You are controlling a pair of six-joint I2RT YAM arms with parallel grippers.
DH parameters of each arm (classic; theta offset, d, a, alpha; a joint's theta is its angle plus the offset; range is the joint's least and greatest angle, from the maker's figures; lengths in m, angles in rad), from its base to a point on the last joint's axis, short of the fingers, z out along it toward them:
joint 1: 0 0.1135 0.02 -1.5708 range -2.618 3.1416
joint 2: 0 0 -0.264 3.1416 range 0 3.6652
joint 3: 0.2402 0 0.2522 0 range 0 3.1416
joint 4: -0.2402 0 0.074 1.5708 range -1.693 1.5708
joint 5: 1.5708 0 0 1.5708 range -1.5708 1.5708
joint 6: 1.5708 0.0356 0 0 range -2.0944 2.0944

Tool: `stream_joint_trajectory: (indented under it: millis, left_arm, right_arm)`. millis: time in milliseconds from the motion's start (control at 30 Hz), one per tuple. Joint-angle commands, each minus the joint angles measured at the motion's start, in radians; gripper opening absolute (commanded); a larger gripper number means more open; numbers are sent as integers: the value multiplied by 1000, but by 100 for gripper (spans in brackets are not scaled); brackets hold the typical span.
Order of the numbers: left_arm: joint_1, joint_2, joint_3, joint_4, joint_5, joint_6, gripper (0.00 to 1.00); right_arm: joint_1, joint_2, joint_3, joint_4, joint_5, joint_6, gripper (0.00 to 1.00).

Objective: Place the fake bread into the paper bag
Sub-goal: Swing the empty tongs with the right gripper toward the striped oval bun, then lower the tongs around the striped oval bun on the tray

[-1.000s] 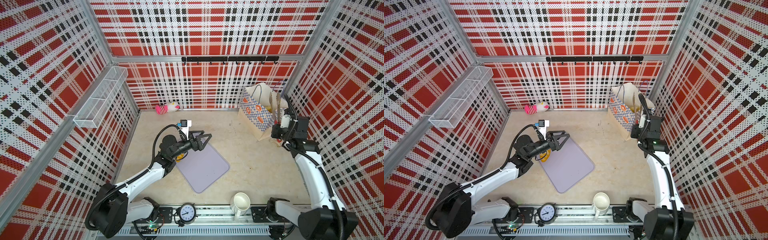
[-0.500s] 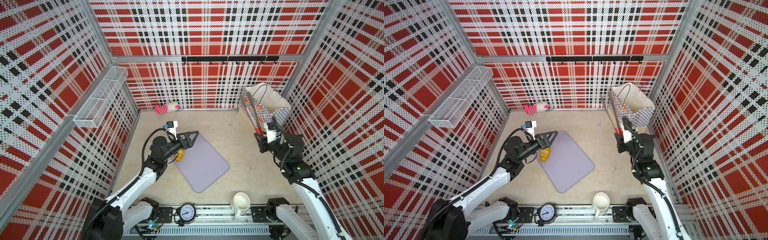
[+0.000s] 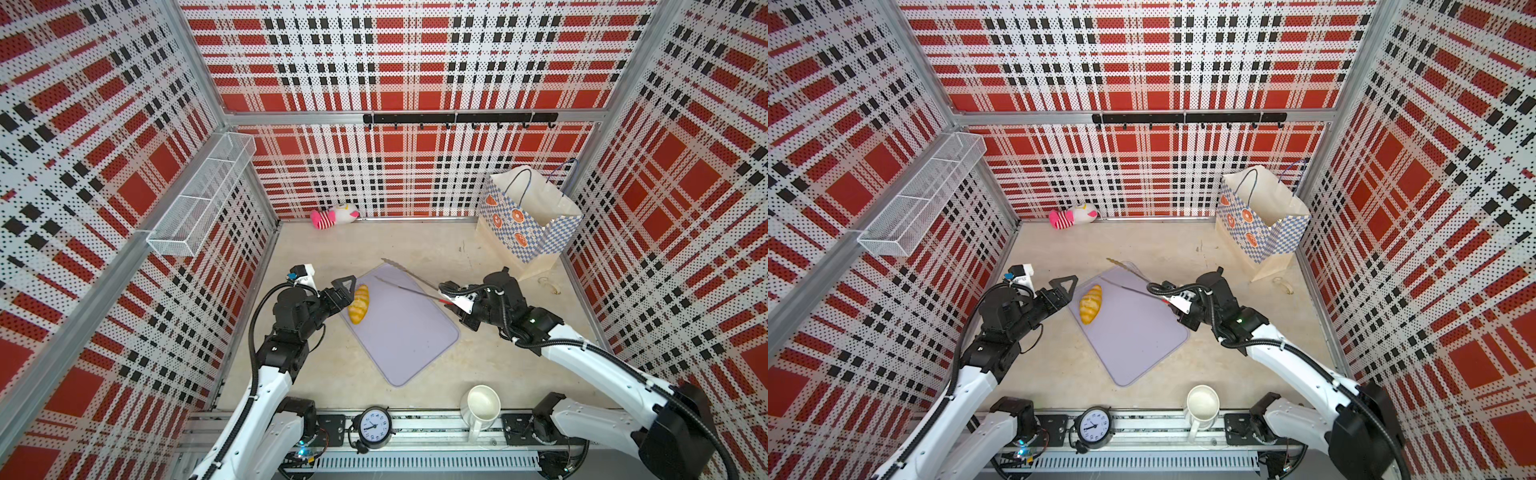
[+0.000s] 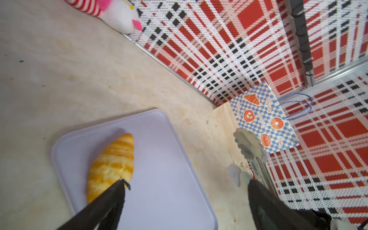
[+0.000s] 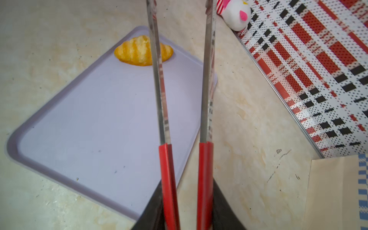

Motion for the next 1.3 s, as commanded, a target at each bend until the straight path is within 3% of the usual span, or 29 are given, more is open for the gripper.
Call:
stream_joint_trajectory:
  millis: [0,100,333,433,633,833,1033,1267]
  left_arm:
    - [57,-17,-24,-91,25,-7,98]
    - [111,-9,-42,-111,56,-11,99]
    - [132,56,-10,-187,53,-2,100]
    - [105,94,20,-236,19,19,100]
    - [43,117,125,-401,-67,92,98]
    - [97,108,174,-546,-18,182,98]
    - [114,126,162,-575,75,255,98]
    - [131,100,143,-589,82,278,98]
  right_arm:
    - [40,39,66,-4,25,-89,31]
    - [64,78,103,-49,15,-13,31]
    - [72,116,205,-191,-19,413,31]
    - [72,114,219,-245,-16,539,30]
    - [73,138,252,-300,-167,778,30]
    - [78,177,250,-254,-269,1025,28]
    - [132,259,242,-182,-271,1172,30]
    - [182,323,258,-97,-241,1290,30]
